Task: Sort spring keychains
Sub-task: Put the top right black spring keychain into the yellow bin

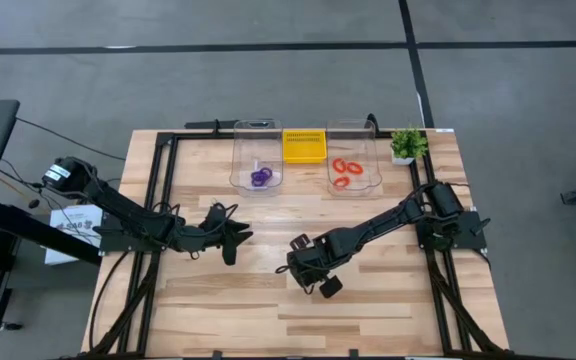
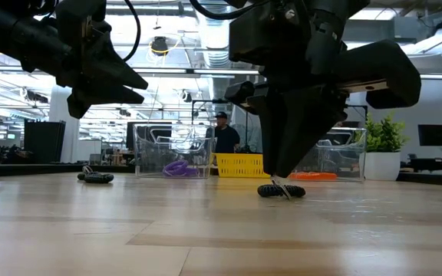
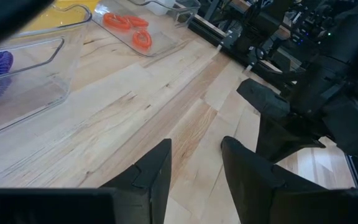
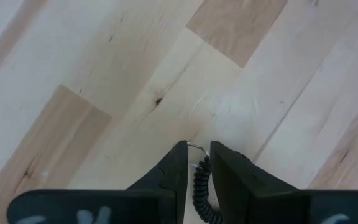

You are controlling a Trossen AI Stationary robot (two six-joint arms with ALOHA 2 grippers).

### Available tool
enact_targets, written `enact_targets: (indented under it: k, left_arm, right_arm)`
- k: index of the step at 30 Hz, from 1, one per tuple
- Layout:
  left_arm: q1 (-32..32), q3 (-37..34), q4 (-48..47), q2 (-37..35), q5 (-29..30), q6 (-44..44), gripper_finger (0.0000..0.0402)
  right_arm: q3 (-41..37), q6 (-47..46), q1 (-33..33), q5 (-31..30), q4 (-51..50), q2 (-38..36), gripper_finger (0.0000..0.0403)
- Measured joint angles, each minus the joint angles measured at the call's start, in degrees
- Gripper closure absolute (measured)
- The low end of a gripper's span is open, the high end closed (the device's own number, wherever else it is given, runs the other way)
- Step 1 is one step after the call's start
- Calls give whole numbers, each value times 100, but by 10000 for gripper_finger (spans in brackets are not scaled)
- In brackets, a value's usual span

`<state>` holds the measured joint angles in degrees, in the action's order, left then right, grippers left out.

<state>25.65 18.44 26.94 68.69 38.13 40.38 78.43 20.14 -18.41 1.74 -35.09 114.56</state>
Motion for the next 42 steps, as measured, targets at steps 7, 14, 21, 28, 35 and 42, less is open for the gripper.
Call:
enact_targets:
  k: [7,14,21,28,35,42]
  left_arm:
    - [-2,0,-14,2,0,0,261]
    - [-1,0,-22,1,0,1,261]
    - [-2,0,-37,1,0,1,261]
    - [-2,0,-39,2,0,2,261]
    - [-2,0,-37,0,0,22,261]
    - [-1,0,-37,2,0,24,261]
  right_arm:
    - [0,92,0,16,0,3,341]
    - [0,238,1,129,2,5,341]
    - [0,237,9,129,2,7,341]
    - [0,237,13,129,2,7,341]
    - [-2,236,13,129,2,7,341]
    - [-98,236,24,127,110,11,341]
